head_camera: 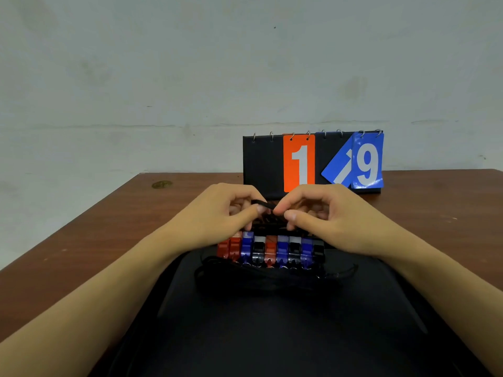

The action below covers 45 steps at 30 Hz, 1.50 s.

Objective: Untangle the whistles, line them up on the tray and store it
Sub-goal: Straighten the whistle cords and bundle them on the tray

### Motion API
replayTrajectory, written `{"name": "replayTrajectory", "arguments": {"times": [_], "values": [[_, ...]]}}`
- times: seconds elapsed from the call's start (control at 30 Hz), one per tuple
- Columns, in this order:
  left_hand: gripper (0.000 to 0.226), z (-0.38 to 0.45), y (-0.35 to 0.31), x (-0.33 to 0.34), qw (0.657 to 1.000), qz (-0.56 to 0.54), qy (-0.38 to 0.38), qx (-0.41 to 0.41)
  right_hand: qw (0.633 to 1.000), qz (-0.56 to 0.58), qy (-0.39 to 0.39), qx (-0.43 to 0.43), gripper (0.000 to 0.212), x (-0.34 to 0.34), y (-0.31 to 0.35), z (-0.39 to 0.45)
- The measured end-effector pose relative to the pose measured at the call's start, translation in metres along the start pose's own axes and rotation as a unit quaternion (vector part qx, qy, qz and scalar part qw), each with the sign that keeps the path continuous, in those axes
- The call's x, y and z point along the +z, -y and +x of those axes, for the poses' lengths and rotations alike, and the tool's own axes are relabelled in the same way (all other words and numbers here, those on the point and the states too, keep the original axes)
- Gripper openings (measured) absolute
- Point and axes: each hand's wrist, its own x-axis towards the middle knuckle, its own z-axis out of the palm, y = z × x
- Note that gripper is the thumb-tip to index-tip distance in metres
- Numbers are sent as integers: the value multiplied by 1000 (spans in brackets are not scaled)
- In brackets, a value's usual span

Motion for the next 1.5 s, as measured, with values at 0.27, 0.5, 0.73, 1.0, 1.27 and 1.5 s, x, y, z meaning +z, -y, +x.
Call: {"name": "replayTrajectory", "arguments": {"times": [0.27,0.5,0.73,1.0,1.27,1.5], "values": [[12,4,13,-12,993,77,-62,-66,990,-121,-78,-7,18,-15,-21,4],[16,6,31,-24,981,89,-137,-103,979,-175,-103,3,19,-27,-34,1],[17,7,31,-27,971,29,-198,-131,977,-185,-105,5,15,-28,-36,1],[13,9,29,-32,941,-201,-226,-153,978,-194,-81,14,14,-25,-48,3],[18,9,27,-37,909,-289,-248,-168,975,-194,-101,44,16,-28,-51,2],[30,9,10,-32,888,-380,-215,-143,965,-240,-46,96,15,-25,-57,3]]}}
